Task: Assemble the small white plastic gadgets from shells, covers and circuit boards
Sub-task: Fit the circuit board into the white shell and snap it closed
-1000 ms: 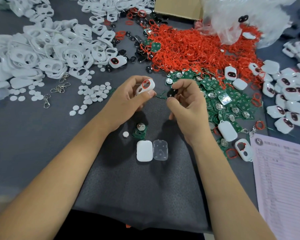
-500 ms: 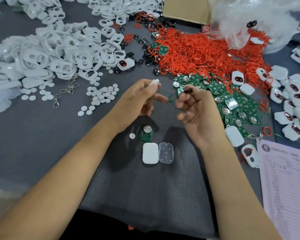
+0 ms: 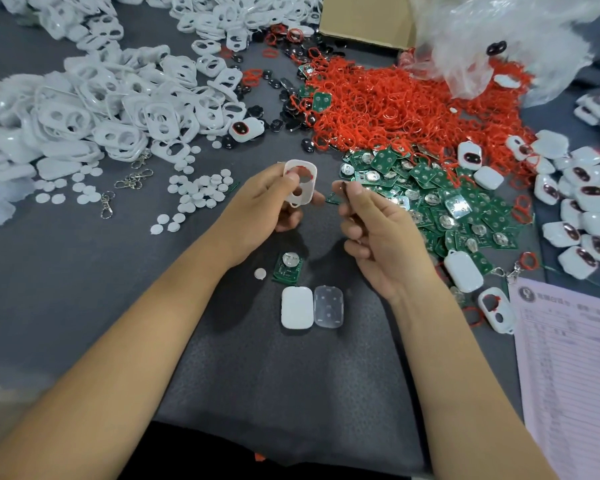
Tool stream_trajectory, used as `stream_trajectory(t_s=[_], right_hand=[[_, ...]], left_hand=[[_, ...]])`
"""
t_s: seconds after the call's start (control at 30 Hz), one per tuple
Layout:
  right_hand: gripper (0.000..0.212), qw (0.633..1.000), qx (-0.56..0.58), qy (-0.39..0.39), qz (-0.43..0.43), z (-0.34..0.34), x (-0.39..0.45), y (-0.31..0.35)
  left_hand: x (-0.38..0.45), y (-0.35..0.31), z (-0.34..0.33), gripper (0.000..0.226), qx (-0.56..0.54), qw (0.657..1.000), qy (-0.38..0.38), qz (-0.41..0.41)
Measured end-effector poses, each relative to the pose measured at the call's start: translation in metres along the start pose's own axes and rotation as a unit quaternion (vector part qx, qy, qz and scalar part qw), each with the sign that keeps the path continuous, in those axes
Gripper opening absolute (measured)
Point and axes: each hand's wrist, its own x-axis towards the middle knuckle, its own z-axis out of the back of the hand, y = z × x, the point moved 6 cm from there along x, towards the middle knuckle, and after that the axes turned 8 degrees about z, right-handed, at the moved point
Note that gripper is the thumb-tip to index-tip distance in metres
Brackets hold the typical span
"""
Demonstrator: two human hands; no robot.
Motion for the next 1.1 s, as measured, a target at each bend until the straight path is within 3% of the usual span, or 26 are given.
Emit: stream_trajectory(t_s=[0.17, 0.43, 0.7, 0.87, 1.1], right_hand=[[0.003, 0.999, -0.049, 0.018, 0.010, -0.004, -0.003, 0.003], [0.021, 0.978, -0.119, -0.026, 0.169, -0.013, -0.007, 0.016], [0.007, 0.927, -0.246, -0.086, 0.271, -0.015, -0.011, 0.018], [0.003, 0.921, -0.242, -0.111, 0.284, -0.008, -0.010, 0.020], [0.004, 0.918, -0.276, -0.126, 0.256, -0.007, -0.004, 0.008]], left_hand=[[-0.001, -0.003, -0.001, 0.033, -0.031, 0.999, 0.013, -0.006], [-0.004, -0.005, 0.001, 0.028, 0.022, 0.999, -0.016, -0.046], [-0.009, -0.010, -0.002, 0.029, 0.073, 0.995, -0.032, -0.063], [-0.015, -0.019, -0.009, 0.029, 0.174, 0.976, -0.053, -0.123], [-0.009, -0.010, -0.001, 0.034, 0.123, 0.989, -0.039, -0.076]])
